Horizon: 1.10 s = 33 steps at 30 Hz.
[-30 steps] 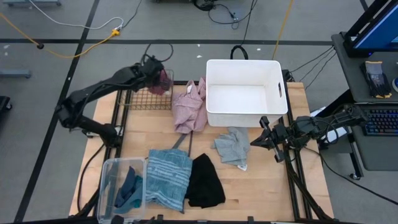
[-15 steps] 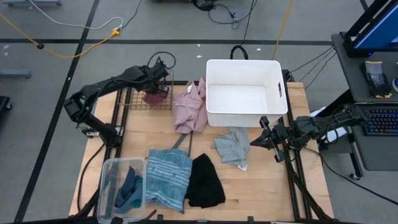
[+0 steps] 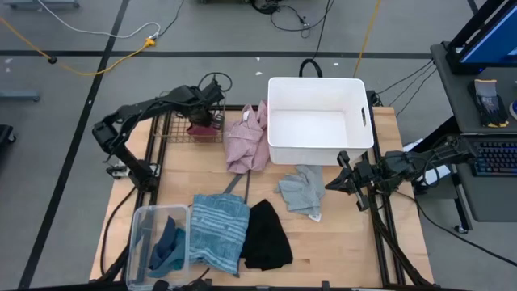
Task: Pick & Place Cloths
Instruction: Put the red underwear into the wire basket, then put the black underwear into the wire basket
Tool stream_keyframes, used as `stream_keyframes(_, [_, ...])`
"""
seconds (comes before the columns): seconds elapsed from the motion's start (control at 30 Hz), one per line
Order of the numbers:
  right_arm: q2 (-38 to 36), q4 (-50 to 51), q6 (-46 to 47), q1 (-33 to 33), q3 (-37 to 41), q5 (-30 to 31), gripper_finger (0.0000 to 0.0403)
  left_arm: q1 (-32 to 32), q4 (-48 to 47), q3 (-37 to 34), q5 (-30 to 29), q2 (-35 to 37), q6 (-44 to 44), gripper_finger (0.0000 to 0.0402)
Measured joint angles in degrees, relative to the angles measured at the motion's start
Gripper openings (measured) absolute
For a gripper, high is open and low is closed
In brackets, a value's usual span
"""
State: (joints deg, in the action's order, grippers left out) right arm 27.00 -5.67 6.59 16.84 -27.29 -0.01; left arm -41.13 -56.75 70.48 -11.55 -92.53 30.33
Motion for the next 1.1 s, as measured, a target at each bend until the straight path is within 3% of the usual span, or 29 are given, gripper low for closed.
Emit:
stream_keyframes(0.33, [0.0,0.0,0.0,0.0,0.0,0.0,0.0,0.2,0.0,0.0,3.0,0.2,-2.9,0.0182])
stream_keyframes(0.57, [0.0,0.0,0.0,0.0,0.0,0.0,0.0,-0.2,0.0,0.1,15.8,6.2,-2.7,0.0253])
stream_keyframes(0.67, [0.0,0.0,0.0,0.0,0.0,0.0,0.0,1.3,0.0,0.1,18.1,10.9,-0.3,0.0264])
stream_keyframes(0.8, [0.0,0.0,0.0,0.0,0.0,0.0,0.0,6.2,1.0,0.1,19.5,17.8,2.1,0.0266])
stream_keyframes(0.97, [0.0,0.0,0.0,0.0,0.0,0.0,0.0,16.8,6.6,0.2,18.9,24.5,6.5,0.0266])
stream_keyframes(1.1, [0.0,0.0,0.0,0.0,0.0,0.0,0.0,26.7,12.7,0.2,13.6,26.4,10.0,0.0266])
